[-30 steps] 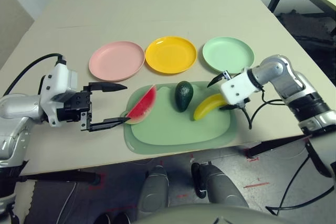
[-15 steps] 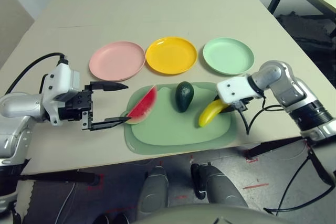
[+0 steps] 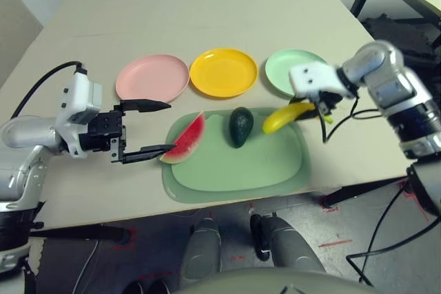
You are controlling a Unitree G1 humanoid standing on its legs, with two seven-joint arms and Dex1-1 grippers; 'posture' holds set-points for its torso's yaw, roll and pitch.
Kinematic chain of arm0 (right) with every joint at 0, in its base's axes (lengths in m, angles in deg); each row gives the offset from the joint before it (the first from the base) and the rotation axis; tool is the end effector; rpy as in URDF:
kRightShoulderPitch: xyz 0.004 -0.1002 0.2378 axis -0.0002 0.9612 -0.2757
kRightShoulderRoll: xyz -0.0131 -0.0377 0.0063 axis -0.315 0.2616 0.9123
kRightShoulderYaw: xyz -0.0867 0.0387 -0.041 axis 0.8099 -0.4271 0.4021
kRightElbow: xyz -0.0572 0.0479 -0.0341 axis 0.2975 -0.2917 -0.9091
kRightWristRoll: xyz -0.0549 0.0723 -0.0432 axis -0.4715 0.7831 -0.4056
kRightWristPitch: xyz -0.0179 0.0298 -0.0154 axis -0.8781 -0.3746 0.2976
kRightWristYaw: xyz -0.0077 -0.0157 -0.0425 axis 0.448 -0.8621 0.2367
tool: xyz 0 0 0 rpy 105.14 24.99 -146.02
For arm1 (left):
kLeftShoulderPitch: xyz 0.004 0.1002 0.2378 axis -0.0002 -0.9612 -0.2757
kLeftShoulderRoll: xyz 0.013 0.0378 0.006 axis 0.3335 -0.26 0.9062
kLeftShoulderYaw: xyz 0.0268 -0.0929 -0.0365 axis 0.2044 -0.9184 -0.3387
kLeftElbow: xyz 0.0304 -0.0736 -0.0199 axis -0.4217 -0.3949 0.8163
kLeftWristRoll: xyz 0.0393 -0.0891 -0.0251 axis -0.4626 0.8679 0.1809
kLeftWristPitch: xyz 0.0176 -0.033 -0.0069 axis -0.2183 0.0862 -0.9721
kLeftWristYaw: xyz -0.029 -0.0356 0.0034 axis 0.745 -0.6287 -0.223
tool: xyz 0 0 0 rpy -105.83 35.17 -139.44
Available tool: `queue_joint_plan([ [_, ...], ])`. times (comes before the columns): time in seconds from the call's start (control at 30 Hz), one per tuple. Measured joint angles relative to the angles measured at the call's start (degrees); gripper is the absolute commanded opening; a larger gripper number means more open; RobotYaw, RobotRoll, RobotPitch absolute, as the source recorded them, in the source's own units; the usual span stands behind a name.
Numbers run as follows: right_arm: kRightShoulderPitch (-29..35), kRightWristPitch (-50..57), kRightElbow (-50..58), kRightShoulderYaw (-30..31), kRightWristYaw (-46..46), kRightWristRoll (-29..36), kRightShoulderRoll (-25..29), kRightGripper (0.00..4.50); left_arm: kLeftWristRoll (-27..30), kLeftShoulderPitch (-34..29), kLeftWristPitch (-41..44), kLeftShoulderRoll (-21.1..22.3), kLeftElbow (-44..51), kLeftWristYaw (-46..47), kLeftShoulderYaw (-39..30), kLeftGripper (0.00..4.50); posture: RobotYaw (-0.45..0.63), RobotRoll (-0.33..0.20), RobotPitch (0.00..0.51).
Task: Place the fruits into color-matched plates.
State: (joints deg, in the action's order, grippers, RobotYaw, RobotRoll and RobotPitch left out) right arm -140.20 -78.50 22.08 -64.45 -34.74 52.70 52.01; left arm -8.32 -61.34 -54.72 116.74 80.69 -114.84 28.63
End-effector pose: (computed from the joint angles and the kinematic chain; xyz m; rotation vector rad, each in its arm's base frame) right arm 0.3540 -0.1905 0.2764 -1.1354 0.3702 1.2167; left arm 0.2127 0.3086 0.2124 0.4407 0.0392 -1.1528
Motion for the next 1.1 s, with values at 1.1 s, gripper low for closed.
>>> queue_joint_plan([
  [1.1, -12.4, -13.36, -37.81, 2.5, 49.51, -17.73, -31.98, 1.68, -3.44, -1.76, 17.74, -2.12, 14.24, 28.03, -2.53, 4.5, 0.2, 0.0, 0.197],
])
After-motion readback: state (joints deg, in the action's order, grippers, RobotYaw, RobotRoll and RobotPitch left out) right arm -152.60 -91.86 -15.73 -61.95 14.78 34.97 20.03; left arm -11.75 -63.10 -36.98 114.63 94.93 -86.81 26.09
